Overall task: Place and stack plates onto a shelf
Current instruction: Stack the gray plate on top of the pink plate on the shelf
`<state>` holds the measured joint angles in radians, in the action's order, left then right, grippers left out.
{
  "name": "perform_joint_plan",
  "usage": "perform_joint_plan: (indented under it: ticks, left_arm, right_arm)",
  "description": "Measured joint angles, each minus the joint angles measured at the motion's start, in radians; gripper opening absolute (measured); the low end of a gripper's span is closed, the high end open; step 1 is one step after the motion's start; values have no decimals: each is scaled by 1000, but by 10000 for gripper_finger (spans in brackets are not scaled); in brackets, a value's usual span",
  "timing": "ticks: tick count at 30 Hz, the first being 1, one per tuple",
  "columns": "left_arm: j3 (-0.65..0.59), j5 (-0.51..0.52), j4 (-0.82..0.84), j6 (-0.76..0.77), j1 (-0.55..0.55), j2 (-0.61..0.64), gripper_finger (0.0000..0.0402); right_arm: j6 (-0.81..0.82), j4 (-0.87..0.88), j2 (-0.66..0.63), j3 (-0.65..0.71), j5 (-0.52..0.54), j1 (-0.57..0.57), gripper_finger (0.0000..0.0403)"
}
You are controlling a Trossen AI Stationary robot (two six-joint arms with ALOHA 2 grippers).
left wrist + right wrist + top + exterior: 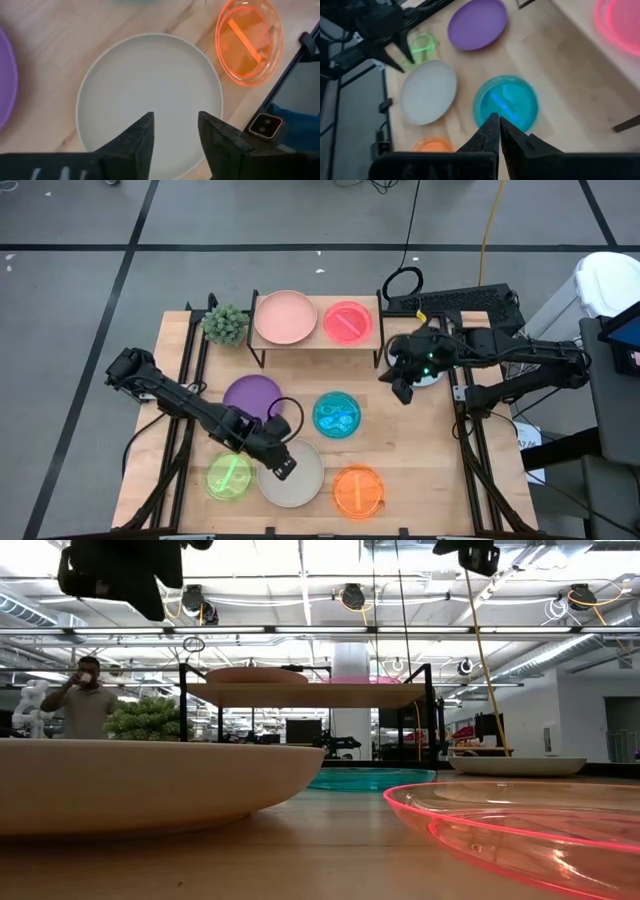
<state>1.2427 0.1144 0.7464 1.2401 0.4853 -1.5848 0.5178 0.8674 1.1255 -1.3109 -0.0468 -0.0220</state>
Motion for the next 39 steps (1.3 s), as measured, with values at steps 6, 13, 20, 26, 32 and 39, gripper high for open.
perform_joint_plan:
  ticks: [6,13,20,26,32,39]
  left_arm:
    - [0,-154,23,-49,5,0,200]
    - [-3,-202,226,29,-59,0,235]
    - [-79,-204,168,55,-101,0,241]
    - [-181,-231,-7,132,-88,-1,241]
    - [-247,-227,-35,178,-80,-1,241]
    - [-291,-203,-72,142,-79,-1,241]
  right_arm:
    - [75,-1,0,0,55,98,0]
    - [121,1,0,0,122,196,0]
    - [151,6,0,0,129,254,0]
    - [152,6,0,0,126,280,0]
    - [152,6,0,0,126,281,0]
    - [155,6,0,0,125,282,0]
